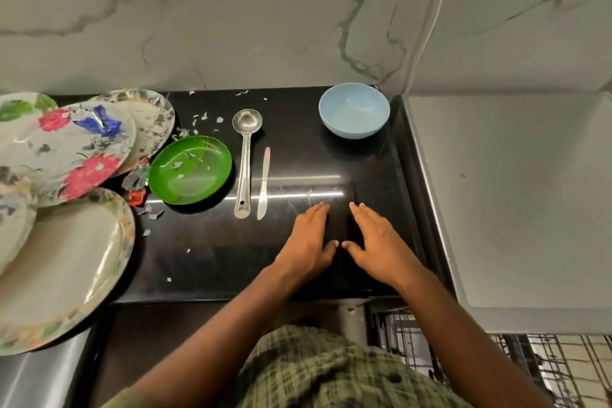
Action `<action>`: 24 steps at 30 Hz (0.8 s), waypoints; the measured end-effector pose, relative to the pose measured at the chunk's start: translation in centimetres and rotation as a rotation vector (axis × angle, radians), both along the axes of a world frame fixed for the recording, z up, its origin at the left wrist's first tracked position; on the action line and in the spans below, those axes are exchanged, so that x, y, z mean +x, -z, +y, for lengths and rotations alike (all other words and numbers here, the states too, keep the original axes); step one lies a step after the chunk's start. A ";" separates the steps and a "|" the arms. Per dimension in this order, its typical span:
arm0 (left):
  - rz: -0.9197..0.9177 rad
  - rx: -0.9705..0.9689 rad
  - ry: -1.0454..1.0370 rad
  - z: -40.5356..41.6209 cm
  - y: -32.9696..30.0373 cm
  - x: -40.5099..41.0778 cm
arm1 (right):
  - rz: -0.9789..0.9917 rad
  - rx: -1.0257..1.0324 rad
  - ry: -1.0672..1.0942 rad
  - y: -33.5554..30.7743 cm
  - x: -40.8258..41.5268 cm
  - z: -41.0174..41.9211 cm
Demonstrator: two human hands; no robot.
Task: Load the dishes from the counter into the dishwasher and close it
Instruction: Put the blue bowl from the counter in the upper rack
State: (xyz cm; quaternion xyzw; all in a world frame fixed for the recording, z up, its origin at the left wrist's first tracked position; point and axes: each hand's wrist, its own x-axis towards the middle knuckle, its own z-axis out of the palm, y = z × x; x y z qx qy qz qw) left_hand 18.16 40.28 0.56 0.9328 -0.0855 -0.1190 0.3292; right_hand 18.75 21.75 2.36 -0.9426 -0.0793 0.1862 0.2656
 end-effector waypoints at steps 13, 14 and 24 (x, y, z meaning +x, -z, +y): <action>0.161 0.367 0.075 -1.5 -4.1 12.7 | 0.100 -0.062 0.347 -1.6 9.8 3.4; 0.127 0.388 0.099 -1.9 -3.9 13.0 | 0.116 -0.073 0.366 -1.8 10.2 3.5; -0.411 0.656 0.223 -3.3 -2.8 14.7 | 0.137 0.047 0.478 -1.0 10.5 2.9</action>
